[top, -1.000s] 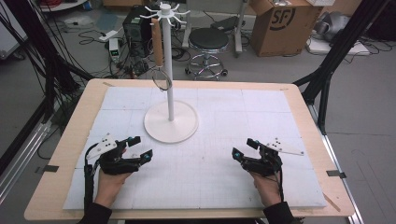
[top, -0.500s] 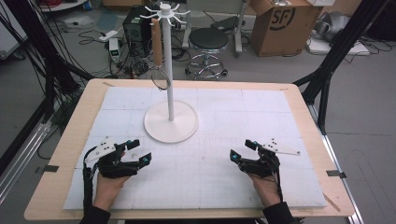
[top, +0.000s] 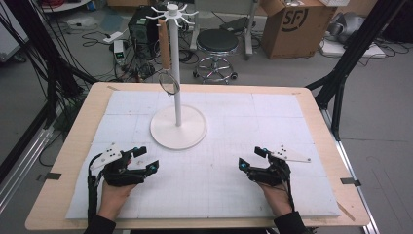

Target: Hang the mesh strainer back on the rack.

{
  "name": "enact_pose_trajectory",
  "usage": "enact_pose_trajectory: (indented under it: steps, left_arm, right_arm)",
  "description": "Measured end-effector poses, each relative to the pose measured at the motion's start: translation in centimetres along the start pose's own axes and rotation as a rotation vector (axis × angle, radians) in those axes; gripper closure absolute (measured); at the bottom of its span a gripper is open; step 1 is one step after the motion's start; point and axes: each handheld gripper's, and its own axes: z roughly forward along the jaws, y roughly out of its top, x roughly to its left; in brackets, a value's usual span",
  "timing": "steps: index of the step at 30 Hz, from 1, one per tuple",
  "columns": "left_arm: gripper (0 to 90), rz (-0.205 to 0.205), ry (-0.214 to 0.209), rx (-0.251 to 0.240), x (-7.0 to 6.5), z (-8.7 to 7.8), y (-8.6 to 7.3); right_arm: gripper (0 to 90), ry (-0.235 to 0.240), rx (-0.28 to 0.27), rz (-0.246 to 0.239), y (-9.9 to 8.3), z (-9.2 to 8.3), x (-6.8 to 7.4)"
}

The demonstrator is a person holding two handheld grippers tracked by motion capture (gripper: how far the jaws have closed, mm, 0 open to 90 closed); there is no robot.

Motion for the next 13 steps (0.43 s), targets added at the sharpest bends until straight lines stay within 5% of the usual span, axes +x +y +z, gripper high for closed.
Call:
enact_pose_trajectory:
  steps: [13]
  left_arm:
    - [20.6, -0.005, 0.005, -0.011, 0.10, -0.07, -0.04]
  right_arm:
    - [14.8, 0.002, 0.004, 0.000, -0.05, 0.09, 0.11]
